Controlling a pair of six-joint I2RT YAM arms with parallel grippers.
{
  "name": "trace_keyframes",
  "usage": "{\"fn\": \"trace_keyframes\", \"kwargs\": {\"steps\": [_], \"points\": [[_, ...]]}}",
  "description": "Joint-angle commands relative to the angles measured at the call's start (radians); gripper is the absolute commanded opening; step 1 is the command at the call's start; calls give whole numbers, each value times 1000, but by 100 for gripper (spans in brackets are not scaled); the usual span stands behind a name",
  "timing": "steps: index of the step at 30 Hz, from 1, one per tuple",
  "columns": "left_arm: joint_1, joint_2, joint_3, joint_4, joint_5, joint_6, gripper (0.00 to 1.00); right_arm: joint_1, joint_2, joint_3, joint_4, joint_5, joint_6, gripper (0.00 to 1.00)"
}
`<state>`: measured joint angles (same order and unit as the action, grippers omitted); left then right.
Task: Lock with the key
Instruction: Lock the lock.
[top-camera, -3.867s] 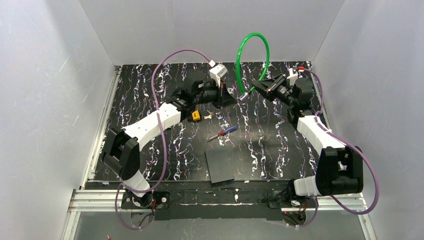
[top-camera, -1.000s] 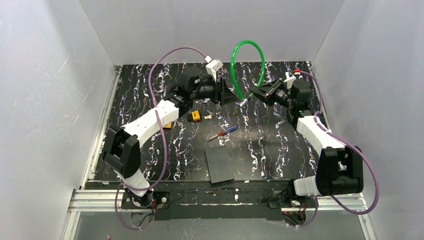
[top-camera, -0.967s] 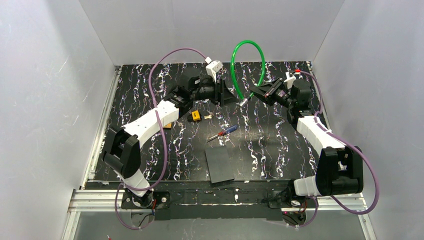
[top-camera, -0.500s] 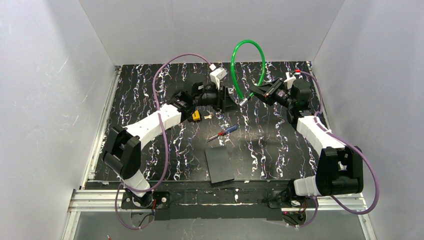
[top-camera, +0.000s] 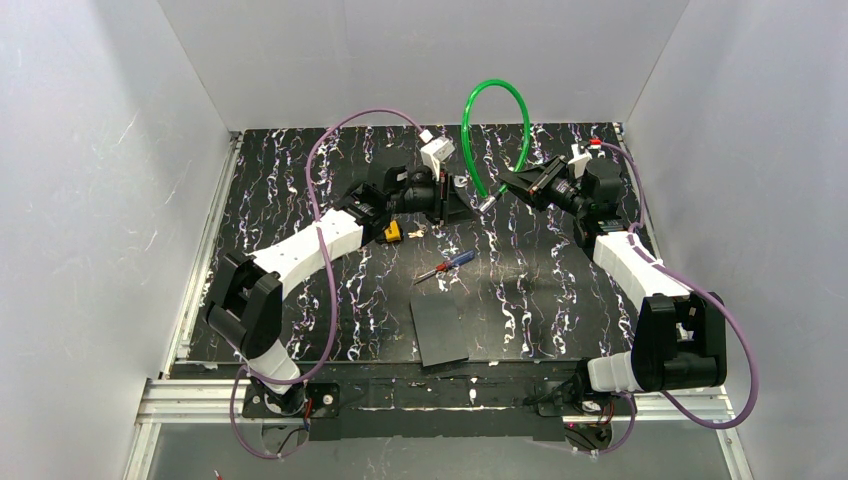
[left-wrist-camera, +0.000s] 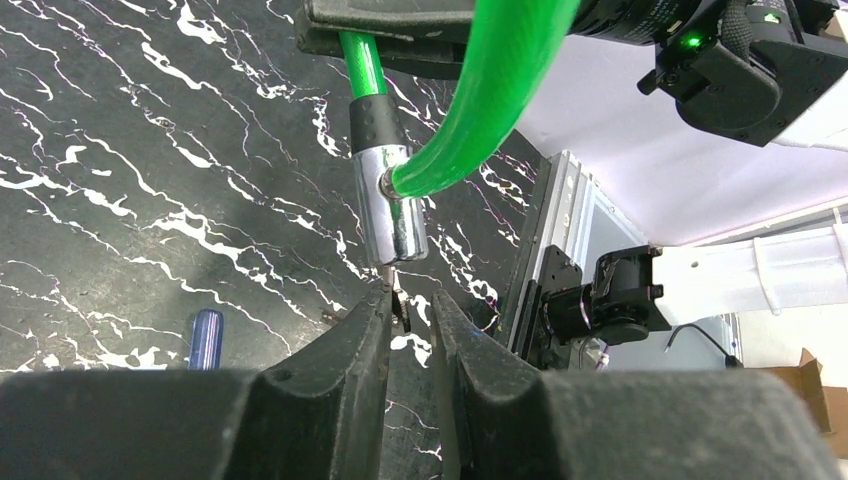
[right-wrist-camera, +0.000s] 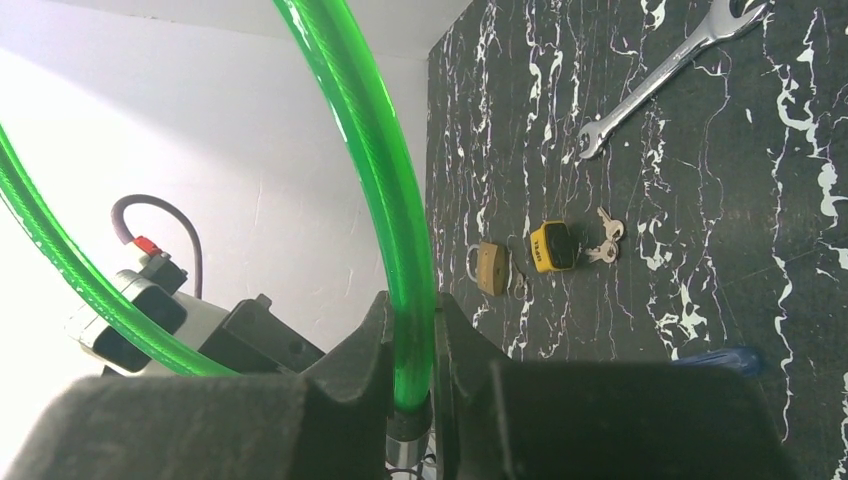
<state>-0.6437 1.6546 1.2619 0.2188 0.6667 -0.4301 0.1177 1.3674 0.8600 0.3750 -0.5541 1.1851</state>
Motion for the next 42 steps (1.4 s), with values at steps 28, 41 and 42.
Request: {"fn": "trace_keyframes", "kwargs": {"steps": [28,41,42], "points": [[-55,-101,-193,8,38,-22,0,-81,-13,39,178,17,75,1],[-114,-145,-273,-65,-65,20,0,-143,6,101,89,58,20,1],[-115,-143,-276,-68,-62,14,0,-151,12,109,92,58,22,1]]}}
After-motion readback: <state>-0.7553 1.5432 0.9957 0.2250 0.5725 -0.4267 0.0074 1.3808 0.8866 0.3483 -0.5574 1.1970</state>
